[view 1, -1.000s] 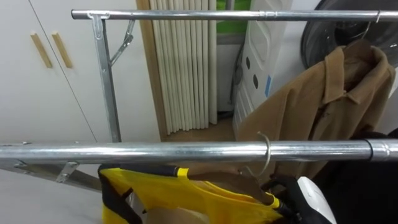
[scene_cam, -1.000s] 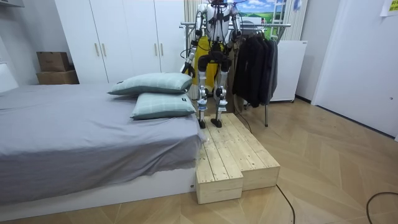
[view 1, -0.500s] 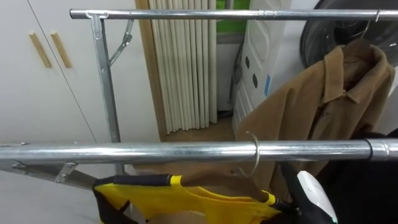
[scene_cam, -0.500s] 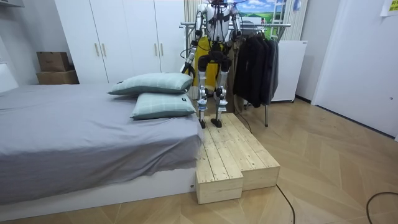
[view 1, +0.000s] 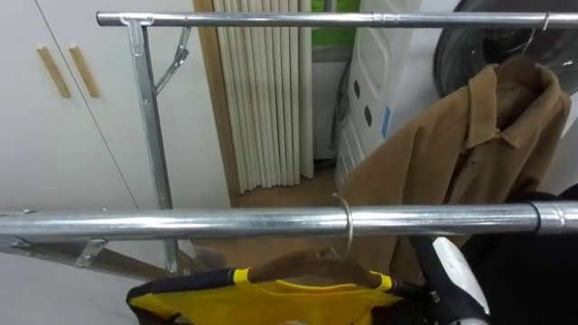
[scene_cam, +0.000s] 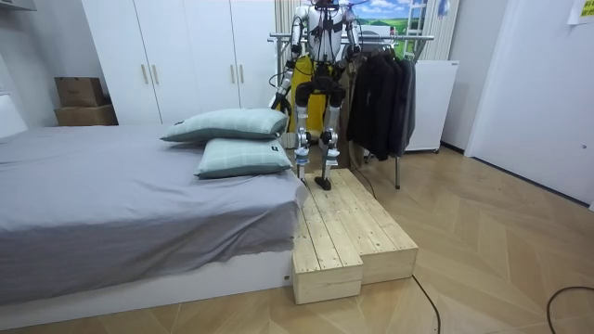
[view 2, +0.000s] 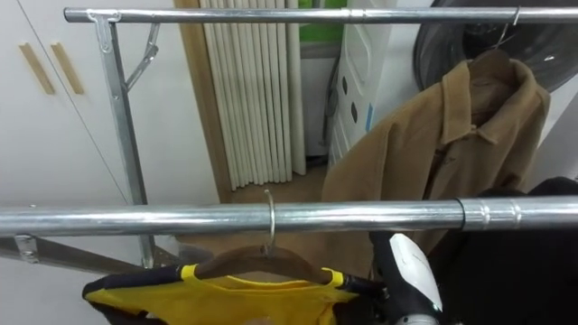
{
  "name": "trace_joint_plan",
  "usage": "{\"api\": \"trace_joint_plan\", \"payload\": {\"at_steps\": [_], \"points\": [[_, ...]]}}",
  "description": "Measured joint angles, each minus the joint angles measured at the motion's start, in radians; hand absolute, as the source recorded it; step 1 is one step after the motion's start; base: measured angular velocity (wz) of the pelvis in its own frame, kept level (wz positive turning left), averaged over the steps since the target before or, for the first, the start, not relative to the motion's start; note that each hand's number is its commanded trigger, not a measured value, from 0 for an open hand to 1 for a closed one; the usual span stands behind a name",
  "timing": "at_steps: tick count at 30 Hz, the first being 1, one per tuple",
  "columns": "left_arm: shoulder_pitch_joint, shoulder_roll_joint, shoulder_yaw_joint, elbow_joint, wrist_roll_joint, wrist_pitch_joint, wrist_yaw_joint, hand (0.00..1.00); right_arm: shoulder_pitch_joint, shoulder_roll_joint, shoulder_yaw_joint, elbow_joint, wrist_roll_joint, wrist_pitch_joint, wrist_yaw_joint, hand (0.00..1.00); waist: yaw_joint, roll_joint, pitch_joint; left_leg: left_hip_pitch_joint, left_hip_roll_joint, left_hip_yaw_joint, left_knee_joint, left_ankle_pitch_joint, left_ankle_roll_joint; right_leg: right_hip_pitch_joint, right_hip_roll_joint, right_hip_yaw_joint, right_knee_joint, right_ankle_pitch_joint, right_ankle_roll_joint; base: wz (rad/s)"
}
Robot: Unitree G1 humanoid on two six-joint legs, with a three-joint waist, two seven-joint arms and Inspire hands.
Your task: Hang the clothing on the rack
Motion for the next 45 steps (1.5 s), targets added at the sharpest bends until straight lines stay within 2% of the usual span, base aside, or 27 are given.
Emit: {"api": "trace_joint_plan", "payload": {"at_steps": [8,9,11,14,16,22,28,35,39,41,45], "points": [[0.006,0.009,0.0,0.0,0.001,0.0,-0.014,0.0,-0.006,-0.002,0.0,-0.012,0.134,0.0,0.041,0.0,-0.003,0.0,-0.0004,0.005,0.006,-0.003,-0.004,-0.005,-0.006,0.002,0.006,0.002,0.004,-0.001,0.003,0.0],[0.006,0.011,0.0,0.0,0.001,0.0,-0.017,0.0,-0.008,-0.002,0.0,-0.012,0.139,0.0,0.043,0.0,-0.003,0.0,-0.0004,0.006,0.008,-0.003,-0.005,-0.006,-0.008,0.002,0.007,0.002,0.004,-0.002,0.006,0.0],[0.007,0.018,0.0,-0.001,0.001,0.0,-0.031,0.0,-0.013,-0.005,-0.003,-0.012,0.158,0.0,0.058,0.0,-0.006,-0.001,-0.0006,0.009,0.011,-0.003,-0.006,-0.007,-0.009,0.002,0.007,-0.011,0.004,-0.006,0.027,0.08],[0.007,0.021,0.0,-0.003,0.001,0.0,-0.042,0.0,-0.026,-0.008,-0.008,-0.011,0.164,0.0,0.086,0.0,-0.021,0.0,0.0005,0.009,0.009,0.001,-0.006,-0.007,-0.01,0.001,0.003,-0.031,0.001,-0.015,0.042,0.16],[0.007,0.021,0.0,-0.004,0.001,0.0,-0.049,0.0,-0.039,-0.016,-0.008,-0.011,0.166,0.0,0.103,0.0,-0.022,0.002,0.002,0.008,0.009,0.002,-0.007,-0.007,-0.01,0.0,0.002,-0.031,0.0,-0.016,0.045,0.02],[0.005,0.023,0.006,-0.004,0.002,0.0,-0.05,0.0,-0.049,-0.046,-0.013,0.024,0.232,-0.001,0.154,0.0,-0.023,0.001,0.0032,0.008,0.007,0.004,-0.01,-0.007,-0.01,0.001,0.0,-0.037,0.002,-0.016,0.044,0.0],[0.017,0.025,0.03,-0.049,0.002,0.0,-0.054,0.0,-0.039,-0.045,-0.051,0.045,0.339,-0.001,0.17,0.0,-0.028,-0.002,0.0025,0.009,0.007,0.003,-0.022,-0.008,-0.01,0.01,0.001,-0.039,0.003,-0.014,0.043,0.05],[0.021,0.033,0.033,-0.054,0.002,0.0,-0.074,0.0,-0.049,-0.049,-0.1,0.123,0.398,-0.007,0.18,0.0,-0.031,-0.015,0.0033,0.023,0.006,0.0,-0.038,-0.011,-0.009,0.021,0.003,-0.035,0.004,-0.014,0.042,0.01],[0.022,0.034,0.038,-0.053,0.04,0.0,-0.081,0.0,-0.048,-0.056,-0.123,0.155,0.412,-0.014,0.179,0.0,-0.035,-0.017,0.0023,0.023,0.005,-0.004,-0.039,-0.012,-0.008,0.02,0.003,-0.035,0.004,-0.014,0.042,0.02],[0.024,0.034,0.038,-0.053,0.041,0.0,-0.081,0.0,-0.048,-0.06,-0.123,0.182,0.414,-0.033,0.179,0.0,-0.036,-0.02,0.0006,0.025,0.004,-0.002,-0.039,-0.013,-0.007,0.021,0.003,-0.035,0.007,-0.014,0.042,0.0],[0.035,0.04,0.038,-0.053,0.041,0.0,-0.084,0.0,-0.029,-0.06,-0.123,0.234,0.439,-0.04,0.178,0.0,-0.037,-0.025,0.0021,0.05,0.012,0.004,-0.037,-0.013,-0.006,0.02,0.011,-0.042,0.036,-0.014,0.043,0.04]]}}
